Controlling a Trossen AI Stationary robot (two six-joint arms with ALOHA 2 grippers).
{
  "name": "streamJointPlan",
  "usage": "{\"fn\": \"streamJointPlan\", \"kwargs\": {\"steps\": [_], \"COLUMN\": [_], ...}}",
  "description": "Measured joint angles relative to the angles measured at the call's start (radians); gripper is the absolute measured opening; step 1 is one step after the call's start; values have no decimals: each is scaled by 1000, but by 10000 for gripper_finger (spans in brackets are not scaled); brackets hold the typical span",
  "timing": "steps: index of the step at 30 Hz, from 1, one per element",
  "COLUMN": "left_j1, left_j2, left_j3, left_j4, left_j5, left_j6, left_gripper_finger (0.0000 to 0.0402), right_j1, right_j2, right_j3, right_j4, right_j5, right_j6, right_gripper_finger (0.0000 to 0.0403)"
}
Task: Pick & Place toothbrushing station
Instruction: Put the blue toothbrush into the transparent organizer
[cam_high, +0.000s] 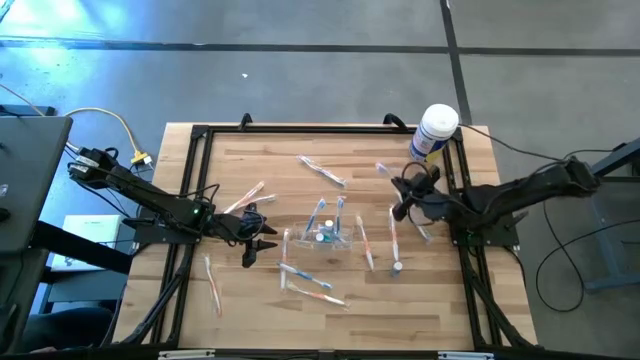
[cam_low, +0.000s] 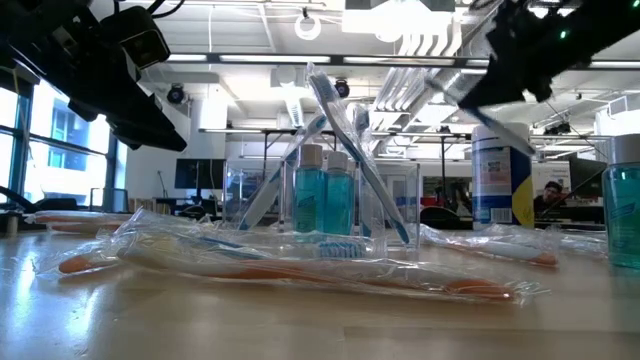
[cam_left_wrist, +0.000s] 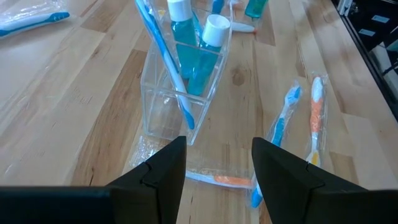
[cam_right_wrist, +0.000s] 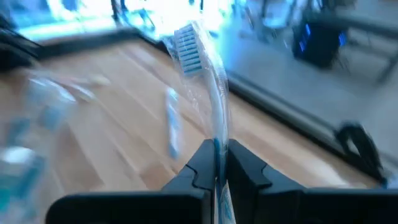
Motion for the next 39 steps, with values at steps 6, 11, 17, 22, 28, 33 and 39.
{"fn": "streamJointPlan", "kwargs": {"steps": [6,11,17,22,28,33,39], "left_j1": [0,0,0,0,-16,-76,-153], "left_j2": [0,0,0,0,0,-6,-6], "left_j3": [0,0,0,0,0,0,0], "left_j4": [0,-1,-1,4,107,246,435], "left_j5": [0,0,0,0,20,26,19], "left_j6": [0,0,0,0,62,178,296], "left_gripper_finger": [177,177,177,177,177,177,177], "right_j1": [164,267,341,384,413,417,417], "right_j2": [15,45,122,224,330,379,389], "right_j3": [0,0,0,0,0,0,0], "right_j4": [246,426,573,787,1056,1141,1168], "right_j5": [99,100,99,102,59,-3,-80], "right_j6": [-199,-333,-427,-575,-753,-786,-782], "right_gripper_finger": [13,13,13,13,13,13,13]}}
